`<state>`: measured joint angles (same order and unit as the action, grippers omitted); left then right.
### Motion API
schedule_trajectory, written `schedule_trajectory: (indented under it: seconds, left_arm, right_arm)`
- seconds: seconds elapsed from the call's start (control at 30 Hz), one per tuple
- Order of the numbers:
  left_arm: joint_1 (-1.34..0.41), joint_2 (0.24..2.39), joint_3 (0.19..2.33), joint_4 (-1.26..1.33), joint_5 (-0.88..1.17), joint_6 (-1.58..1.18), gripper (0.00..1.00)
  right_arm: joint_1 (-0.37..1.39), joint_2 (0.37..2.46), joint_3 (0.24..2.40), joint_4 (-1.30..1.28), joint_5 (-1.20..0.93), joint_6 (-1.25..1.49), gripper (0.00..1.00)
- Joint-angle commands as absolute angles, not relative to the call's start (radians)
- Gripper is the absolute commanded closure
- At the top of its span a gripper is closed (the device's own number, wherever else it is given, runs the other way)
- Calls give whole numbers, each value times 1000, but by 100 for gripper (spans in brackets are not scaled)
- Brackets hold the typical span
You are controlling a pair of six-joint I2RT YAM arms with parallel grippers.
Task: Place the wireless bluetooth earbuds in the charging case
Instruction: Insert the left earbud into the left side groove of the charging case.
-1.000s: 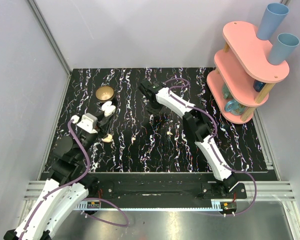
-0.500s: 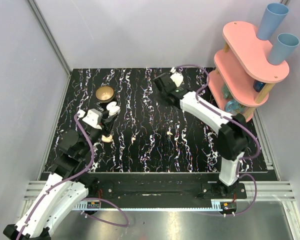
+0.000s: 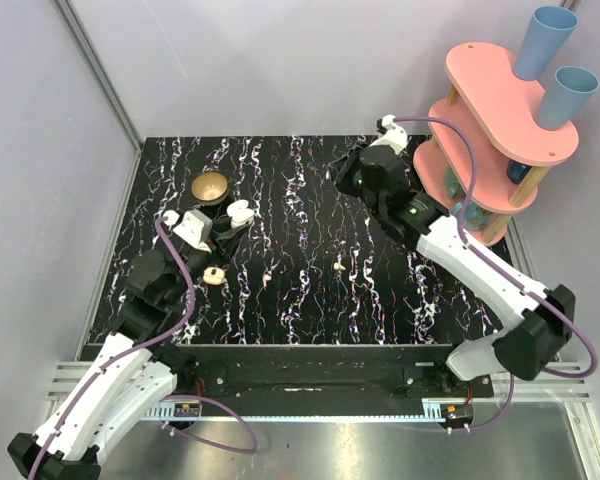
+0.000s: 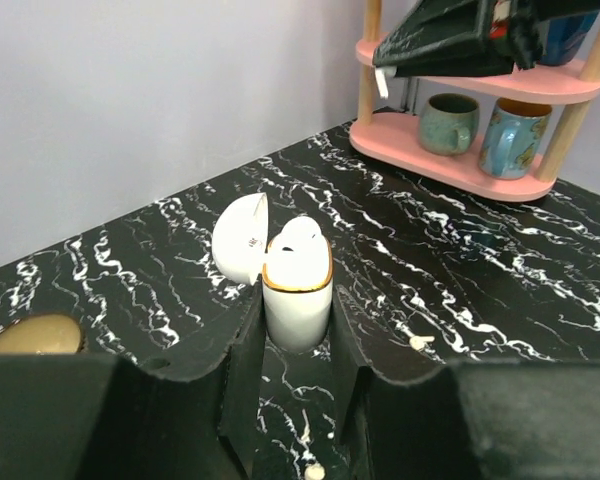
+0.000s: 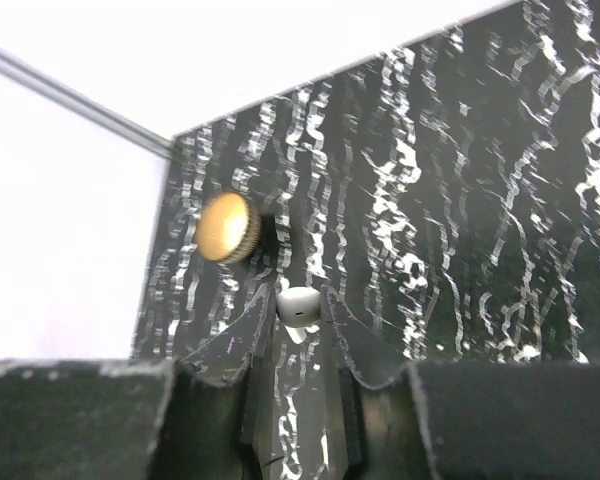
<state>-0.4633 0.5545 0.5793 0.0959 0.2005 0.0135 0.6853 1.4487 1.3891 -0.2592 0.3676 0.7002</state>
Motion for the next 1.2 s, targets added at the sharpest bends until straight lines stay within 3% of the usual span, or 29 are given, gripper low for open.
schedule_trajectory:
  seconds: [0.0,0.5,1.17]
  left_arm:
    - [-462,594,607,256,294,-48,100]
    - [-463,721,621,439,449,-110,100]
    - [-468,811,640,538,469,-178,100]
  right_arm:
    - [692,1326,1339,-51,307,624,100]
    - [741,1195,1167,262,104,609,100]
    - [793,1224,1197,298,32,600,100]
